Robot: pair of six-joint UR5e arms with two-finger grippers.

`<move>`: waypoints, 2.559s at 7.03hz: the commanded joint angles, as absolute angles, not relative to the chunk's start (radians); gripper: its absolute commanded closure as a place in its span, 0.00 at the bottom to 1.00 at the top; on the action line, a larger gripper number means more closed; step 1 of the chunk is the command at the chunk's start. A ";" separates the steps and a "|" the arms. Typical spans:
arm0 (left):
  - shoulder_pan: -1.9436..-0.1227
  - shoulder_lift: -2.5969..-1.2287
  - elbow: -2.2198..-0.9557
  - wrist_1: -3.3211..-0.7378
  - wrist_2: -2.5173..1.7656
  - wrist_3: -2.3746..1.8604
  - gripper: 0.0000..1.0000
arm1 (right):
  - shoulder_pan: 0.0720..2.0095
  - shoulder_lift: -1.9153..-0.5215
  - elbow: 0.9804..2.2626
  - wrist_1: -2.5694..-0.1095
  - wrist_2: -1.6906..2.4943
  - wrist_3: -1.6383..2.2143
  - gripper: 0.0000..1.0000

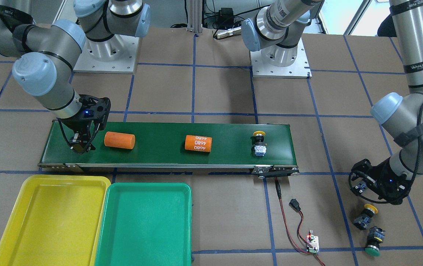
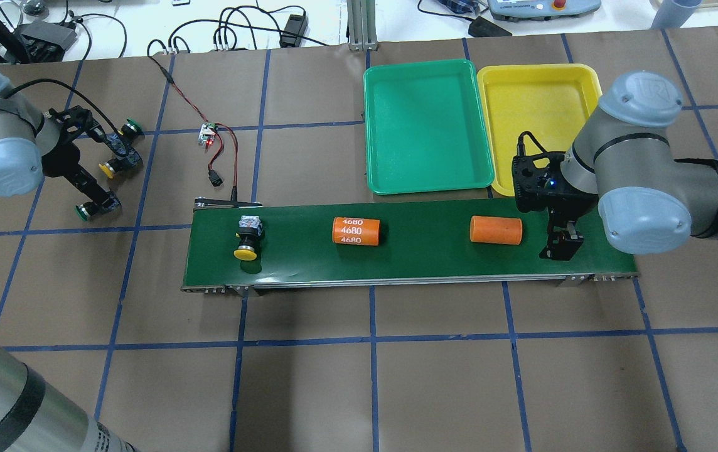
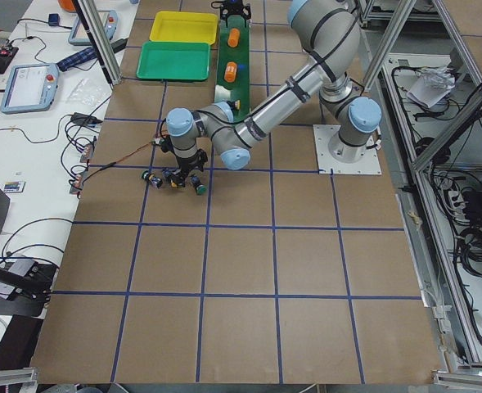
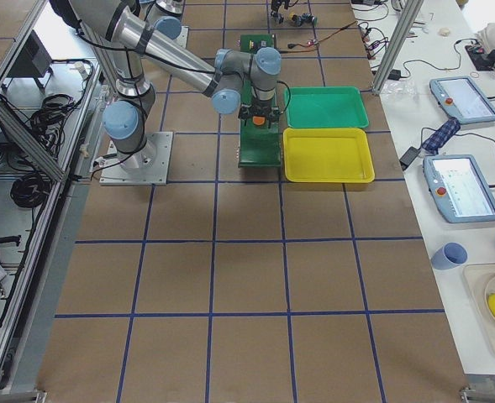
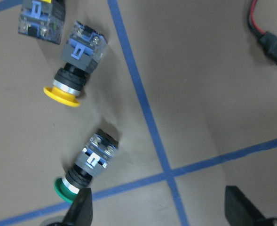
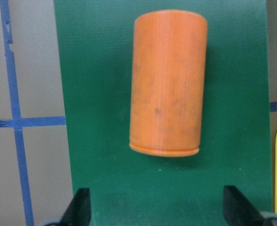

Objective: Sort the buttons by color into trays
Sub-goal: 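Return the left gripper and grasp a green-capped button, then place the green-capped button on the belt and open the left gripper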

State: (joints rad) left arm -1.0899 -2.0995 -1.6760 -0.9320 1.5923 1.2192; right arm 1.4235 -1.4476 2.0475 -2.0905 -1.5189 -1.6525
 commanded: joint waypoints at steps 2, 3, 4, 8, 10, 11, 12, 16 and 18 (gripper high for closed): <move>-1.088 -2.137 -1.675 -0.920 1.592 1.236 0.20 | 1.424 -1.440 2.043 -2.092 -1.526 -1.652 0.00; -1.088 -2.137 -1.675 -0.920 1.597 1.236 0.82 | 1.424 -1.440 2.042 -2.094 -1.525 -1.652 0.00; -1.091 -2.134 -1.675 -0.923 1.598 1.235 1.00 | 1.424 -1.440 2.043 -2.092 -1.526 -1.651 0.00; -1.118 -1.990 -1.675 -1.090 1.577 0.948 1.00 | 1.424 -1.440 2.043 -2.094 -1.526 -1.647 0.00; -1.162 -1.880 -1.695 -1.205 1.533 0.652 1.00 | 1.424 -1.440 2.043 -2.092 -1.528 -1.646 0.00; -1.210 -1.837 -1.698 -1.247 1.528 0.483 1.00 | 1.424 -1.439 2.045 -2.092 -1.528 -1.646 0.00; -1.279 -1.798 -1.736 -1.259 1.513 0.334 1.00 | 1.424 -1.433 2.043 -2.092 -1.528 -1.646 0.00; -1.353 -1.767 -1.896 -1.140 1.462 0.149 1.00 | 1.424 -1.433 2.045 -2.092 -1.528 -1.647 0.00; -1.399 -1.763 -1.899 -1.141 1.437 0.121 1.00 | 1.424 -1.434 2.043 -2.092 -1.528 -1.647 0.00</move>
State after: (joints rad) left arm -1.3670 -1.7627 -1.8960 -1.1433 1.4443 0.1306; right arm 1.4235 -1.4337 2.0438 -2.0923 -1.5278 -1.6475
